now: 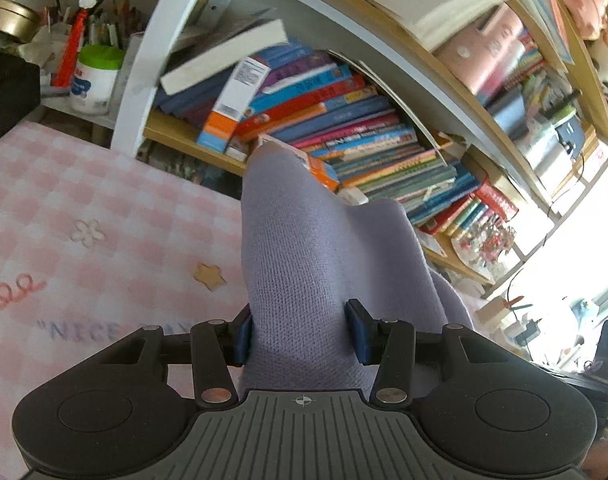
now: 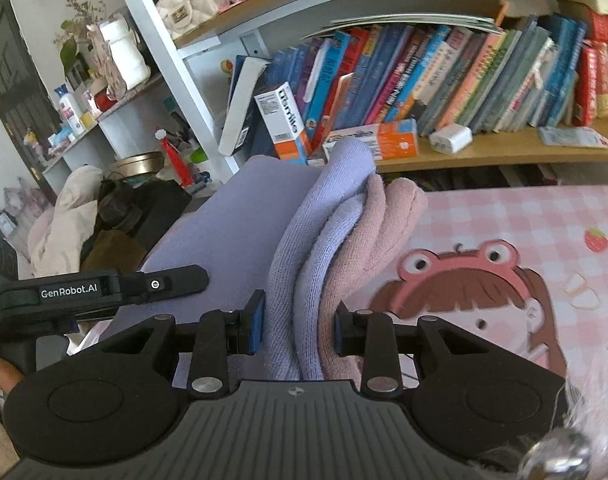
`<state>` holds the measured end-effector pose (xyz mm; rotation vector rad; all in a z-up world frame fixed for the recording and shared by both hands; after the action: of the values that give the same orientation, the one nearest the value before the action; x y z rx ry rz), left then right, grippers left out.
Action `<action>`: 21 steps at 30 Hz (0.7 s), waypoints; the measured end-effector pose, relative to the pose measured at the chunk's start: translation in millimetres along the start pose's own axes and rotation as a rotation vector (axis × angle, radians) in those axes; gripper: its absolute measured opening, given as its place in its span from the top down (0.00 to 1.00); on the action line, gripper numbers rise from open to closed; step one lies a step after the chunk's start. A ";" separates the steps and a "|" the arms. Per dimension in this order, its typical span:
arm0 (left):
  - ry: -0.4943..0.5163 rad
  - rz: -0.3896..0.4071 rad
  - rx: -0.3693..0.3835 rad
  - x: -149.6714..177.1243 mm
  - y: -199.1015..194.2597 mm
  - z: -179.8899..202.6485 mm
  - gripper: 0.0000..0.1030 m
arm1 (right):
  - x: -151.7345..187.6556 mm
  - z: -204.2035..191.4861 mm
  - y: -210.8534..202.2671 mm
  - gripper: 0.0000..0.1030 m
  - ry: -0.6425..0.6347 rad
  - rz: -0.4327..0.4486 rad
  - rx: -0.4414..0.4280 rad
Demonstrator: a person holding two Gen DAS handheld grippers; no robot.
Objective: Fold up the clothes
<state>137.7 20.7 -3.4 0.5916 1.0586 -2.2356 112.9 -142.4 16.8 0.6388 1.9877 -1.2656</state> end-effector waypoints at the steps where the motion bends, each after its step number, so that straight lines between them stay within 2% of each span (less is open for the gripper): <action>1: 0.000 0.000 0.002 -5.1 1.2 -5.9 0.56 | -2.7 -4.7 7.4 0.72 -0.007 -0.001 0.005; 11: -0.007 0.020 0.002 -51.9 28.4 -61.9 0.56 | -28.7 -27.9 84.0 0.72 -0.056 -0.024 0.030; 18: -0.046 0.052 -0.026 -65.2 42.8 -94.9 0.56 | -34.8 -34.3 123.5 0.72 -0.114 -0.015 0.028; 21: -0.054 0.093 -0.041 -66.5 48.1 -106.1 0.56 | -34.7 -35.4 138.6 0.72 -0.155 0.005 0.036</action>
<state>233.1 102.1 -50.8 0.5491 1.0262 -2.1329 223.6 -55.5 -26.2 0.5454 1.8388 -1.3102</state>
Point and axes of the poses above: each gripper's, at about its wrist camera, not at the fingertips, and y roughly the way its jaws point, z to its right, x to its underside, the point moved 10 cm from there along y, roughly the way its jaws point, and after that the axes turned 6 degrees about -y, right-handed, at the moved point
